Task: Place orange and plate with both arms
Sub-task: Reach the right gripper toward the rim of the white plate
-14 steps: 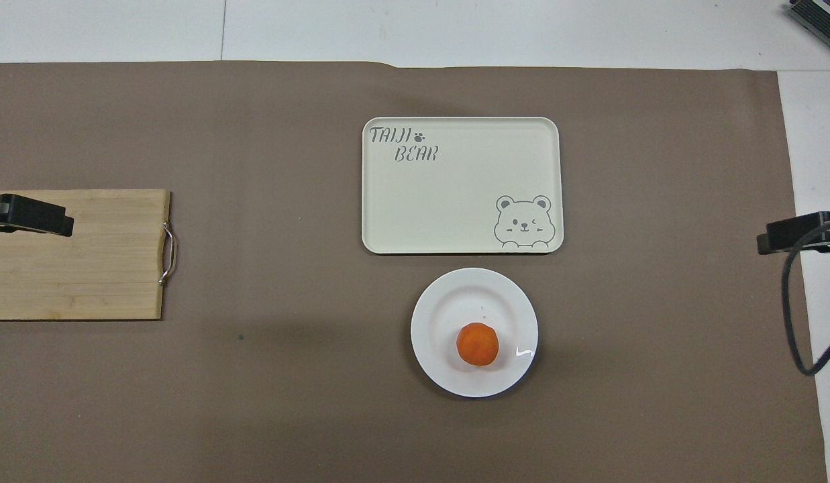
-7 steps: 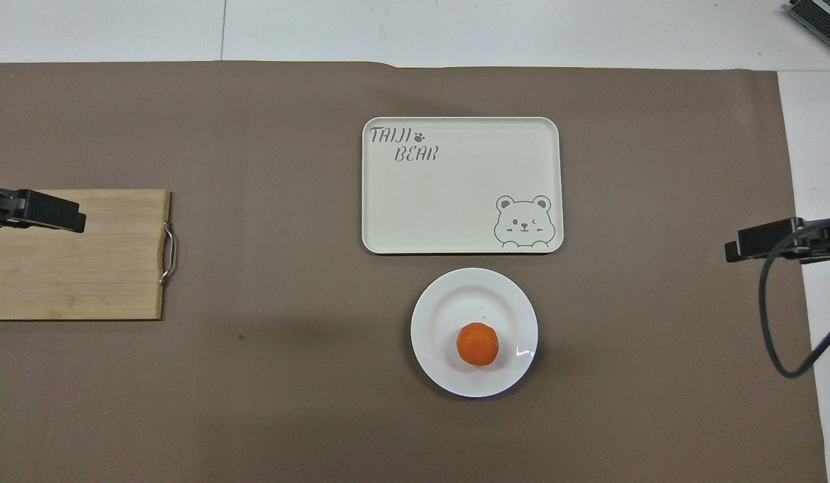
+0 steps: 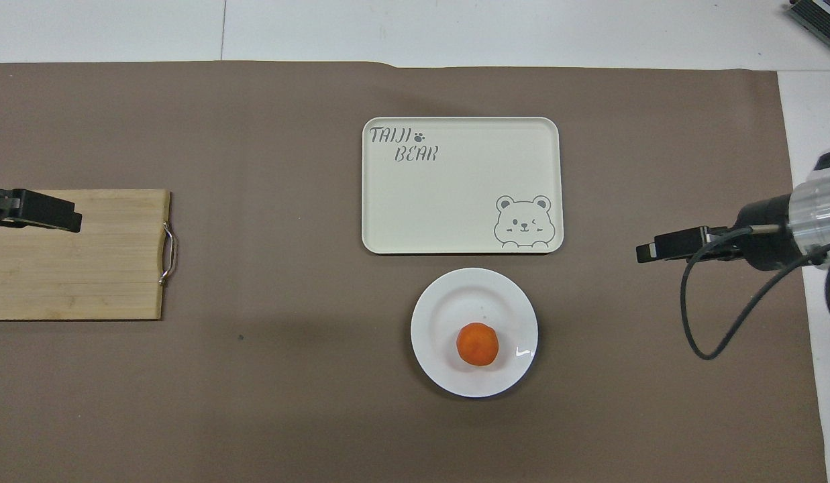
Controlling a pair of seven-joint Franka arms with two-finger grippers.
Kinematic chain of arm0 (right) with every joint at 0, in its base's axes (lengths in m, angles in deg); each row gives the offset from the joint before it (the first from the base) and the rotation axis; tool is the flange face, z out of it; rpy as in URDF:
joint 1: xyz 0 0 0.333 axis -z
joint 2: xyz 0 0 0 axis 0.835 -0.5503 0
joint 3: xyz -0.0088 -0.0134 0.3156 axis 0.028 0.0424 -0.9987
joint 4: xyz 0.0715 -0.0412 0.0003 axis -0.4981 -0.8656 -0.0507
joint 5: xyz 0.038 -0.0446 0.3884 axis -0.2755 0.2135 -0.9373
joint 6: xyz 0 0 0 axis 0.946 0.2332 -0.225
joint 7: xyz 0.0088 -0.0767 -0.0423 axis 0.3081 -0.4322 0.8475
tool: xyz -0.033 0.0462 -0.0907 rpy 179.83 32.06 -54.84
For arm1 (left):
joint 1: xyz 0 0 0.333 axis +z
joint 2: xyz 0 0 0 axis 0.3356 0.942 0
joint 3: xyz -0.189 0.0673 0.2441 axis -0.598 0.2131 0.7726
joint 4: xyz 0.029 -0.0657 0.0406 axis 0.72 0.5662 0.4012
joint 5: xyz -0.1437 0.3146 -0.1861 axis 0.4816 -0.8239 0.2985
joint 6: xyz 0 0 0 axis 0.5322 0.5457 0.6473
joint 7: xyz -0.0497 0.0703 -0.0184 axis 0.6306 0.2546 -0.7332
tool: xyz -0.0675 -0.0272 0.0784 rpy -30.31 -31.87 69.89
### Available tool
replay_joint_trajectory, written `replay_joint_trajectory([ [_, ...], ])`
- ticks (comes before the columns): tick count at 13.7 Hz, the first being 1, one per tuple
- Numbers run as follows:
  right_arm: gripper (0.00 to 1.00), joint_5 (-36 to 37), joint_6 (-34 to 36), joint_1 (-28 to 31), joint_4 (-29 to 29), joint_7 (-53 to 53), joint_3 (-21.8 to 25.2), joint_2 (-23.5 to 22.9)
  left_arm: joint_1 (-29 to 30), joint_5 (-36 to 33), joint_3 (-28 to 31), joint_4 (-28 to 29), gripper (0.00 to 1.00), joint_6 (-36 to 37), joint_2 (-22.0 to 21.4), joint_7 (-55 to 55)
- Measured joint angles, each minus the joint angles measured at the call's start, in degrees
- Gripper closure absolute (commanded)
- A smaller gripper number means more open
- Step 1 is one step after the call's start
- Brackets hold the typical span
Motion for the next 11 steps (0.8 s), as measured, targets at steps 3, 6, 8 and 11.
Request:
replay_joint_trajectory([
  [3, 0.00, -7.5, -6.7, -0.2, -10.3, 7.6, -0.1, -0.2, 0.0, 0.0, 0.0, 0.0, 0.00, 0.0, 0.0, 0.0],
  [6, 0.00, -14.0, -11.6, -2.0, -17.8, 10.6, -0.2, -0.6, 0.0, 0.0, 0.0, 0.0, 0.00, 0.0, 0.0, 0.0],
  [8, 0.00, -17.3, -15.0, -3.3, -21.6, 13.0, -0.2, -1.4, 0.0, 0.0, 0.0, 0.0, 0.00, 0.0, 0.0, 0.0],
  [11, 0.00, -22.3, -19.3, -5.4, -26.1, 19.5, -0.3, -2.6, 0.0, 0.0, 0.0, 0.0, 0.00, 0.0, 0.0, 0.0],
])
